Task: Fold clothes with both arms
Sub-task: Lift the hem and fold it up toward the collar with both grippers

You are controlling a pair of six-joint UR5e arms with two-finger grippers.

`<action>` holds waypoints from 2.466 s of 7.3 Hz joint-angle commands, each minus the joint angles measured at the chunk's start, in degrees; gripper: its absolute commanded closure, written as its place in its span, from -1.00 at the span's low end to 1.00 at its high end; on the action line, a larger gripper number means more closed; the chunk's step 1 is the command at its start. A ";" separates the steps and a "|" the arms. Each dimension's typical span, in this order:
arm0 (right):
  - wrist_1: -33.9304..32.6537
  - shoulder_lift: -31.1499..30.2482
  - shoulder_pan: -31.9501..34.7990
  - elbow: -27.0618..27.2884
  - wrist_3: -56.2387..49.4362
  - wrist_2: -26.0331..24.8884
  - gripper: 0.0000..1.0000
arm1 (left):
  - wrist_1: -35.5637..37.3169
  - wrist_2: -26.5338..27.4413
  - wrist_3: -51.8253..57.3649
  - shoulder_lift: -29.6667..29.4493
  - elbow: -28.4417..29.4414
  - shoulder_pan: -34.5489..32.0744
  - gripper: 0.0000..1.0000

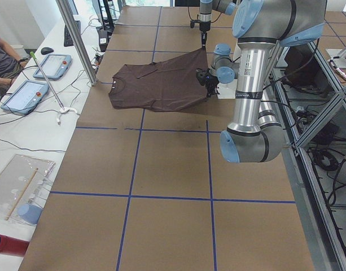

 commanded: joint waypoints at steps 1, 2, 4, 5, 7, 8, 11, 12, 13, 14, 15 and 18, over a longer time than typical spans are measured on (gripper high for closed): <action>0.03 3.77 1.92 -2.80 -0.74 -0.36 1.00 | 0.38 -0.93 0.54 -1.50 -0.16 0.18 1.00; -0.06 8.23 6.82 -5.61 -6.49 0.24 1.00 | 0.29 -0.50 3.41 -4.04 2.20 -1.57 1.00; -0.14 11.16 14.38 -8.79 -18.44 0.34 1.00 | 0.29 -1.20 12.71 -6.52 3.27 -11.38 1.00; -0.14 14.66 18.43 -12.63 -22.50 1.64 1.00 | 0.20 -3.11 17.54 -8.70 6.23 -16.74 1.00; 0.12 23.89 25.64 -24.66 -27.70 2.97 1.00 | -1.02 -4.27 24.77 -12.39 15.80 -24.75 1.00; 0.12 26.01 29.24 -28.37 -31.64 3.06 1.00 | -4.25 -4.27 25.32 -12.93 19.67 -26.09 1.00; 0.56 35.49 34.10 -41.72 -33.70 4.20 1.00 | -14.00 -4.36 25.50 -19.86 35.29 -31.62 1.00; 0.56 39.35 35.16 -47.16 -34.05 4.38 1.00 | -19.17 -4.45 25.50 -20.23 39.79 -33.64 1.00; 0.65 41.57 36.39 -50.78 -34.14 4.81 1.00 | -22.27 -4.36 26.81 -20.84 42.97 -35.32 1.00; 0.82 43.42 36.75 -54.82 -35.28 4.99 1.00 | -25.00 -4.36 27.43 -21.89 47.00 -36.73 1.00; 4.65 44.83 37.10 -59.82 -35.20 4.99 1.00 | -28.68 -4.36 27.43 -23.21 51.74 -37.70 1.00; 8.38 47.91 37.63 -65.23 -35.02 4.99 1.00 | -31.79 -4.36 27.17 -25.93 55.39 -38.41 1.00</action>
